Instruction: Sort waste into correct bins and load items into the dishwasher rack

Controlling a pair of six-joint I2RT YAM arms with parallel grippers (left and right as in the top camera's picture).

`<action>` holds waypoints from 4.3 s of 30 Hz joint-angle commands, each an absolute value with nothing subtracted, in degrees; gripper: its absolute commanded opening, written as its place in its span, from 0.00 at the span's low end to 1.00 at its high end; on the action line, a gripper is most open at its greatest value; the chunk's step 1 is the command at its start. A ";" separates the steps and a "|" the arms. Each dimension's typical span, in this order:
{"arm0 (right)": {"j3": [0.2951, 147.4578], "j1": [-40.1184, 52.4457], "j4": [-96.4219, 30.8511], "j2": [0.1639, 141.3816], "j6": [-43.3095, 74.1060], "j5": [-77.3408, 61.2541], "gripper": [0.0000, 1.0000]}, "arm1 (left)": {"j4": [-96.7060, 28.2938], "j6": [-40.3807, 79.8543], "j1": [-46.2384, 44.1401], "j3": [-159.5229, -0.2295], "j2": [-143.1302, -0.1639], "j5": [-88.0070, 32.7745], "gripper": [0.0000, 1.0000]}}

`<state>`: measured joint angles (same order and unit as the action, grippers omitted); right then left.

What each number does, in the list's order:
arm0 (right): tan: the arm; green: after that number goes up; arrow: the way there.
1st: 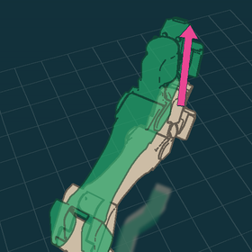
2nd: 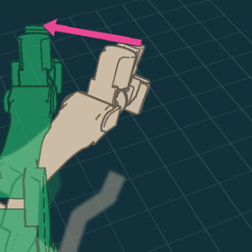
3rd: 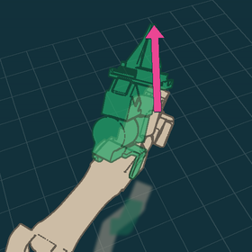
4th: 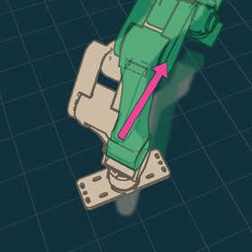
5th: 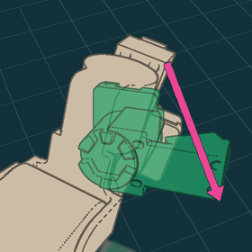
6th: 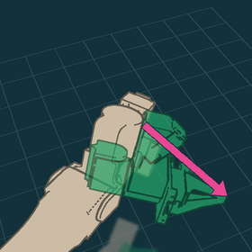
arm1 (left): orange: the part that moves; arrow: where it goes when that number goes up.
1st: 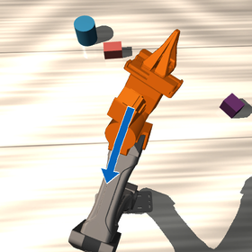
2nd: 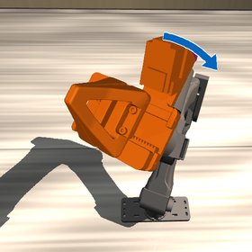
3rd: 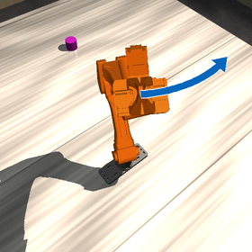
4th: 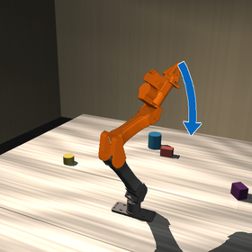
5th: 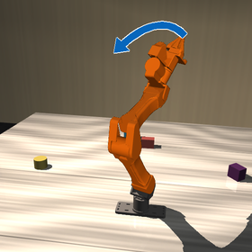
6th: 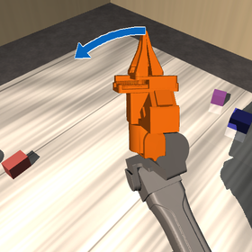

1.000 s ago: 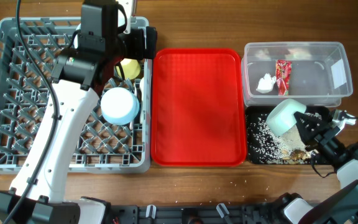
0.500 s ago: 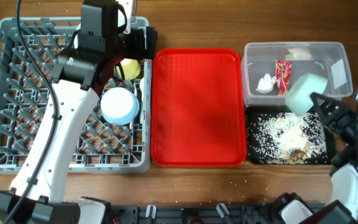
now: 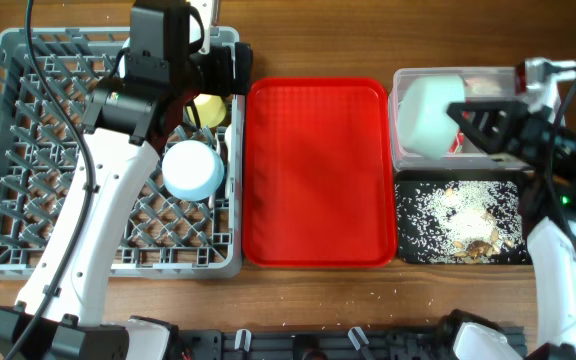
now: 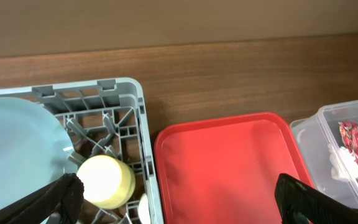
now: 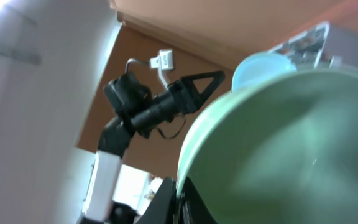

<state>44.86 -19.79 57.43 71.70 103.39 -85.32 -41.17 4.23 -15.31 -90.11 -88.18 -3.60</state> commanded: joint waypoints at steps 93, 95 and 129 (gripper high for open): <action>0.27 3.03 0.30 0.21 -1.34 -1.58 1.00 | -41.06 4.97 -15.27 -90.24 -88.18 -4.49 1.00; 0.27 3.03 0.30 0.21 -1.34 -1.58 1.00 | -41.06 4.97 -15.27 -90.24 -88.18 -4.49 1.00; 0.27 3.03 0.30 0.21 -1.34 -1.58 1.00 | 0.91 5.21 3.77 -7.97 -0.19 -9.19 1.00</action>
<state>0.36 3.42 0.05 0.67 -0.36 -0.67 0.40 4.91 3.14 -10.41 -0.84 -8.51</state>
